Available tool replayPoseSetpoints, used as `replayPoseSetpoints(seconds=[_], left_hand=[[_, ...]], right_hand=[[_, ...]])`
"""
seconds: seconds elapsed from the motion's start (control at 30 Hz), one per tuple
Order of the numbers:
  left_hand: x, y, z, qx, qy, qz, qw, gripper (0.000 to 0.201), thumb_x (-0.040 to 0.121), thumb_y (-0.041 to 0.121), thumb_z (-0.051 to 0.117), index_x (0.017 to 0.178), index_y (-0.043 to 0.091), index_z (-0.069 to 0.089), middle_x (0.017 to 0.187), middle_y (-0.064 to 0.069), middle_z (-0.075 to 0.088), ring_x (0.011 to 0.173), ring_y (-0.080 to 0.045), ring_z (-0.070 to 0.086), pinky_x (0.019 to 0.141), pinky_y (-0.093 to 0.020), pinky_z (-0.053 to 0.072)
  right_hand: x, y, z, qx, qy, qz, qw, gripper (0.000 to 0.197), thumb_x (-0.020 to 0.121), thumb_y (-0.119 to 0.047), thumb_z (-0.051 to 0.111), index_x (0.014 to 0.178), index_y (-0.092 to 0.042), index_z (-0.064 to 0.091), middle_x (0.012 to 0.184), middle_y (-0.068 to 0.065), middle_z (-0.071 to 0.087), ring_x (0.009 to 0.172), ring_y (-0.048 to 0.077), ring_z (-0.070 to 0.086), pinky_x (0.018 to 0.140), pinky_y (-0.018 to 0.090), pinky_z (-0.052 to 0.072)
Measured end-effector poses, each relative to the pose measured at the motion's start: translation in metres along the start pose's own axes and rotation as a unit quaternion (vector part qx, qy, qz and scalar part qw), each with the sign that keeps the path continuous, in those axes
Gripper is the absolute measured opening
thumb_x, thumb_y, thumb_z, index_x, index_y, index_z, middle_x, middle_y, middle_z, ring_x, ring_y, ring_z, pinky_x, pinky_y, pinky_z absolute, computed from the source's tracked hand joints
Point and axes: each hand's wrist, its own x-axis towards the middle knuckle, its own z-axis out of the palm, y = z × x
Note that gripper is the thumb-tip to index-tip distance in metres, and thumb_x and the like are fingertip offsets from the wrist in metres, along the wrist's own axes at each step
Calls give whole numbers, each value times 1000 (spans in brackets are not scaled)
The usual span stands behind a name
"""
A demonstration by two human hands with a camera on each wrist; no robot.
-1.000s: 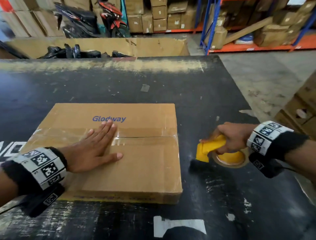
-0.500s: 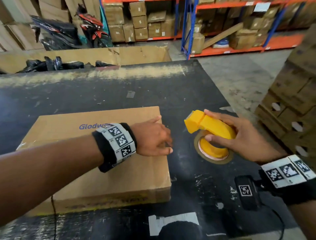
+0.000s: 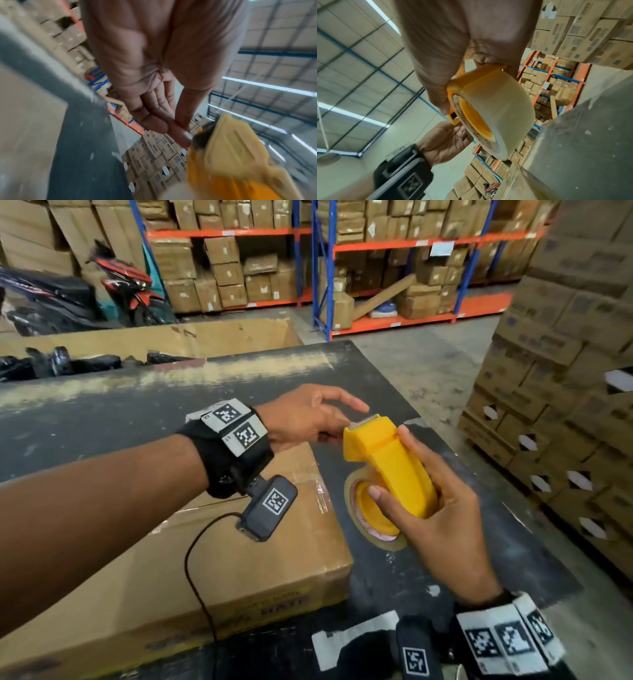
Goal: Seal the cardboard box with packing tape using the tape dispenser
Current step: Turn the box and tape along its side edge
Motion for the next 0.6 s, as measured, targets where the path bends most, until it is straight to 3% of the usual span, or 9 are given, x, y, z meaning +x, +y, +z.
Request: replayPoseSetpoints(seconds=[0.1,0.17,0.23,0.27,0.33,0.4,0.47,0.53,0.6], left_hand=[[-4,10,-22,83,-34,27,996,39,90,-1,68,128,7,63,81,-9,78,76,-15,73,73,-28,58],[-2,17,-41,136,-49,42,989,41,88,1,71,128,8,63,83,-15,76,80,-20,72,80,-33,58],[5,21,-70,168,-17,54,984,41,88,1,71,127,5,63,86,-26,74,84,-25,71,88,-37,58],[9,20,-86,179,1,55,982,40,88,-1,70,127,3,63,88,-29,74,86,-28,71,91,-40,57],[18,12,-111,202,11,43,978,38,88,-2,70,125,3,64,81,-20,77,88,-28,71,91,-37,58],[29,-1,-121,225,-6,14,974,38,88,0,70,126,4,64,77,-11,77,90,-27,72,92,-35,58],[43,-16,-122,247,-13,4,969,38,90,1,68,127,3,64,79,-15,74,91,-27,71,96,-40,57],[57,-29,-122,261,-3,9,965,36,90,3,68,126,5,65,83,-21,75,87,-26,70,97,-40,54],[67,-40,-123,282,9,8,959,35,91,7,67,126,9,66,86,-18,77,85,-20,71,88,-28,54]], right_hand=[[-12,-35,15,-90,-1,27,996,81,76,-48,78,146,-53,38,126,-19,65,111,-7,58,87,13,47],[-27,-59,19,-150,-27,70,986,87,75,-56,72,147,-62,23,110,-15,64,93,-1,57,75,16,44],[-47,-80,22,-198,-30,110,974,88,72,-64,65,145,-68,15,98,-16,59,77,-6,51,65,9,36],[-57,-85,24,-226,-20,102,969,86,70,-69,60,146,-66,19,93,-16,60,72,-12,47,62,4,31],[-65,-91,28,-253,-10,91,963,87,67,-75,52,149,-54,32,82,-17,62,66,-18,43,62,-1,25],[-62,-89,36,-251,-16,98,963,89,67,-77,54,149,-57,27,84,-22,56,68,-20,41,62,-1,24],[-51,-90,45,-248,-35,123,960,92,67,-79,54,144,-71,5,88,-24,47,70,-18,39,62,3,26],[-39,-92,54,-258,-68,149,952,88,70,-77,52,138,-75,-4,92,-18,45,69,-11,39,62,11,29],[-28,-94,60,-252,-93,175,947,88,73,-73,52,141,-72,-3,97,-13,49,71,-2,42,66,17,33]])
